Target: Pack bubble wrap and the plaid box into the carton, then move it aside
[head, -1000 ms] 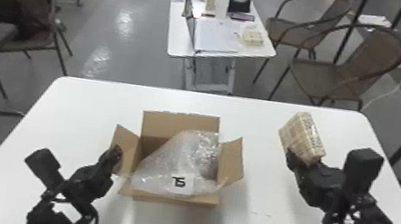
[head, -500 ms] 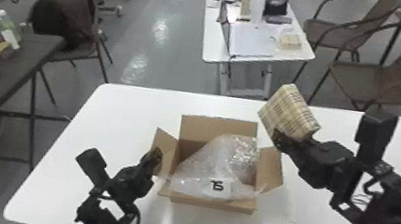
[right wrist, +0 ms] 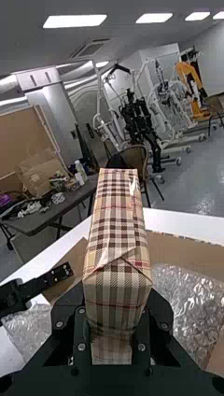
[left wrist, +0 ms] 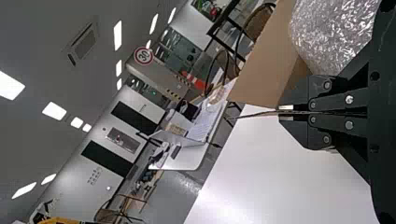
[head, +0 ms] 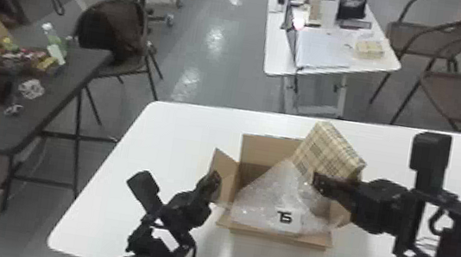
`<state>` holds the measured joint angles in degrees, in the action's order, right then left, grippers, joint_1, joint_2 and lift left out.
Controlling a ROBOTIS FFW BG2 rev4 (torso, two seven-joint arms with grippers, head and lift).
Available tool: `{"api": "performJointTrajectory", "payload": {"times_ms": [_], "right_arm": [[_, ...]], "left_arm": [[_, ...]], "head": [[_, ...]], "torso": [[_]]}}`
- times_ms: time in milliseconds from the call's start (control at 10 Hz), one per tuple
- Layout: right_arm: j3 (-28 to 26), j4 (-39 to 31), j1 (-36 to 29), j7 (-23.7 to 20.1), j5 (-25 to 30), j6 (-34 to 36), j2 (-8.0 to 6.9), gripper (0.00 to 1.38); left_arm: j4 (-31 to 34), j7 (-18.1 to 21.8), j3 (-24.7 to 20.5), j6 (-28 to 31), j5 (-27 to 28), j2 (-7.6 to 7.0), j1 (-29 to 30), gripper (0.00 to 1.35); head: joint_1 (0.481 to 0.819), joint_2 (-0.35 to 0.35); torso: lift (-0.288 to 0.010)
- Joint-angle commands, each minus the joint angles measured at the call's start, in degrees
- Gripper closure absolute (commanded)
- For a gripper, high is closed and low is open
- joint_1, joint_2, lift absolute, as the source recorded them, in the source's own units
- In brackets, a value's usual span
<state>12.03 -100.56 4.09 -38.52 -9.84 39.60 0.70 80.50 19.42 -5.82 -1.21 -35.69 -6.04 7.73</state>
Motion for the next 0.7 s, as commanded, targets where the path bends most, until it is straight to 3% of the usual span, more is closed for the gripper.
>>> {"api": "performJointTrajectory", "payload": {"times_ms": [0, 200, 300, 500, 600], "right_arm": [[0.62, 2.73, 0.65, -0.33, 0.0, 0.57, -0.09, 0.95], [1.68, 7.04, 2.5, -1.12, 0.53, -0.31, -0.09, 0.93], [2.03, 9.85, 3.38, -1.12, 0.26, -2.16, -0.44, 0.8], [2.29, 10.29, 3.38, -1.12, 0.61, -2.25, -0.53, 0.34], [2.2, 9.68, 3.12, -1.12, 0.53, -2.25, -0.53, 0.19]], "left_arm": [[0.01, 0.0, 0.63, -0.19, -0.34, -0.02, -0.09, 1.21], [0.01, 0.0, 1.16, -0.19, -0.61, 0.07, -0.26, 1.21], [0.01, 0.0, 1.42, -0.19, -0.78, 0.07, -0.35, 1.21], [0.01, 0.0, 1.42, -0.37, -0.96, 0.07, -0.35, 1.21], [0.01, 0.0, 1.16, -0.46, -1.14, 0.07, -0.18, 1.21]], "head": [[0.695, 0.317], [0.695, 0.32], [0.695, 0.319], [0.695, 0.318], [0.695, 0.319]], "torso": [[-0.027], [-0.027], [-0.027], [-0.027], [-0.027]]}}
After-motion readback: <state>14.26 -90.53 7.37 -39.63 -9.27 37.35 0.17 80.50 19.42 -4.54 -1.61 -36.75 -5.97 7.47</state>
